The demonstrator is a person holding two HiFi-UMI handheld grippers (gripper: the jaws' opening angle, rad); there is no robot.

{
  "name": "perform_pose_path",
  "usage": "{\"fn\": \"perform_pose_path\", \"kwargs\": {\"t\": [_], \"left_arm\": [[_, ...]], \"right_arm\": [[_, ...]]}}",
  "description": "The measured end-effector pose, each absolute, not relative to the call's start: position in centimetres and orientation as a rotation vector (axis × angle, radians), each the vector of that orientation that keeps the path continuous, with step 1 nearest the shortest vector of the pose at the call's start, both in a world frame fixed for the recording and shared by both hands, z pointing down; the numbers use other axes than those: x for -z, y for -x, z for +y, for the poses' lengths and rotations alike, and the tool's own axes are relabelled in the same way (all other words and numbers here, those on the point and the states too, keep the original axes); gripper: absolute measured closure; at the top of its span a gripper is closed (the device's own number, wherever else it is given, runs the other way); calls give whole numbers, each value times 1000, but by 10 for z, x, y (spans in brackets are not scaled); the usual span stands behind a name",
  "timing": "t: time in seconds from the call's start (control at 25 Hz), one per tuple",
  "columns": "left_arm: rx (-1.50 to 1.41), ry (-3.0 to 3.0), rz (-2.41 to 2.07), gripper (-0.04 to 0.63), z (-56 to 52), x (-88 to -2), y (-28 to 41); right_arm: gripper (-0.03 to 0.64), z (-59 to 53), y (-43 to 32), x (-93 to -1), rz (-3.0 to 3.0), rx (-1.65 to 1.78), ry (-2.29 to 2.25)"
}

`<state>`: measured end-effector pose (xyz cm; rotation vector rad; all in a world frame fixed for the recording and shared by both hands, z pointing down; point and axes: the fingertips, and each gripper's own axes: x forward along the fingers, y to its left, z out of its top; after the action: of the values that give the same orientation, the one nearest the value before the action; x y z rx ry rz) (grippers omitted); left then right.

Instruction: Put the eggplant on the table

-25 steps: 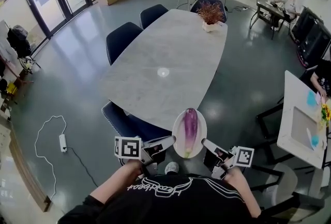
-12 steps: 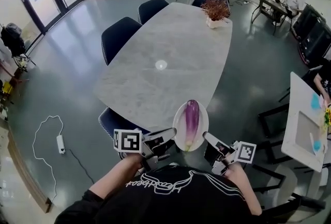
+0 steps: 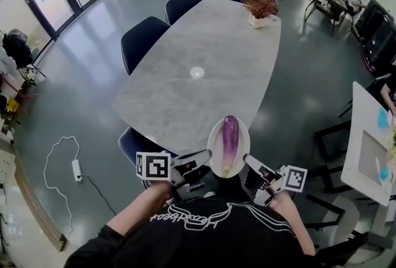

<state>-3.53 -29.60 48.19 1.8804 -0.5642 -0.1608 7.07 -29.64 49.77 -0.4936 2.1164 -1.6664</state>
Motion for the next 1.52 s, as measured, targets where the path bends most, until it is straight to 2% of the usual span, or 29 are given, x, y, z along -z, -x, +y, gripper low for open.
{"fn": "perform_pose_path", "kwargs": {"t": [1.52], "left_arm": [[243, -1774, -762, 568, -414, -495, 53]], "right_arm": [[600, -430, -54, -504, 2213, 1763, 432]]}}
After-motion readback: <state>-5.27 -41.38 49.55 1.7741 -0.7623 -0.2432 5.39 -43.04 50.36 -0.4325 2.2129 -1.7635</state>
